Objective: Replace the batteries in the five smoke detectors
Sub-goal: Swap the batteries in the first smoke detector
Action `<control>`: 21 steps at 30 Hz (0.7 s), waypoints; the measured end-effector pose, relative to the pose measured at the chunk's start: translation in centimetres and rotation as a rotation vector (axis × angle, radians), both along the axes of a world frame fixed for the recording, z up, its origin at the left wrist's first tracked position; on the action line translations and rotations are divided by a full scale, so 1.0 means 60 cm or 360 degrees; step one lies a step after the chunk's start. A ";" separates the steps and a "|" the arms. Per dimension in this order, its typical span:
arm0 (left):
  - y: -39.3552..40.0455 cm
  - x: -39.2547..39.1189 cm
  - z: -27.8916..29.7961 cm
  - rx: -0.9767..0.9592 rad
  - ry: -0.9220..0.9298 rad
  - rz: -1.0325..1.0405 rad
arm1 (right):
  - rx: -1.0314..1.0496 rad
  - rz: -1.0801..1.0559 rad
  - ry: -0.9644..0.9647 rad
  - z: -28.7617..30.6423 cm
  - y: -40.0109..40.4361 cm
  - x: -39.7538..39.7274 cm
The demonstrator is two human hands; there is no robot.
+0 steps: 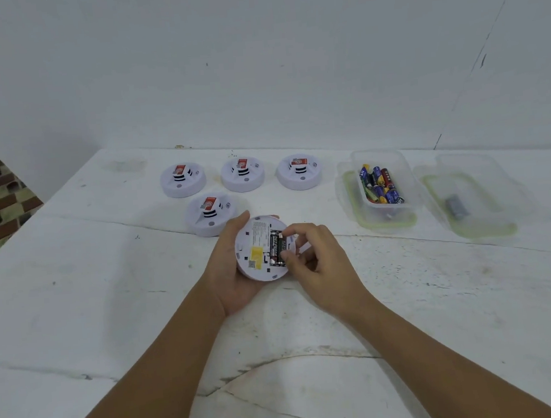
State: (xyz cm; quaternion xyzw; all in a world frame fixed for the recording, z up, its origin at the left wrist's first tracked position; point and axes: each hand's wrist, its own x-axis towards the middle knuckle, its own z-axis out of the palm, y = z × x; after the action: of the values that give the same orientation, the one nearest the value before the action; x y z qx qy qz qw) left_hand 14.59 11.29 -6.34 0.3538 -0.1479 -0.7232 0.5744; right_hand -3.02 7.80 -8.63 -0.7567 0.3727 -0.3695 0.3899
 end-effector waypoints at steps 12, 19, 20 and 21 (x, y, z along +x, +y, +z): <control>-0.002 0.000 -0.004 0.0017 -0.0142 -0.0044 | -0.0055 0.0003 0.0167 -0.005 0.006 0.005; -0.002 -0.001 -0.004 0.0018 -0.0161 -0.0041 | -0.0236 0.0024 0.0022 -0.011 0.011 0.003; -0.002 -0.001 -0.003 0.0022 -0.0151 -0.0038 | -0.0225 0.0011 -0.0012 -0.007 0.011 0.003; -0.002 -0.002 -0.003 0.0026 -0.0141 -0.0030 | -0.0213 -0.0013 -0.0058 -0.004 0.012 0.003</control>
State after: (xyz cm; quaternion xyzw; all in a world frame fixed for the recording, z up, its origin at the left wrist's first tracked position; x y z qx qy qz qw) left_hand 14.48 11.20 -6.52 0.3887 -0.1706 -0.7135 0.5574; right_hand -2.85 8.49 -8.86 -0.7727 0.3430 -0.4089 0.3436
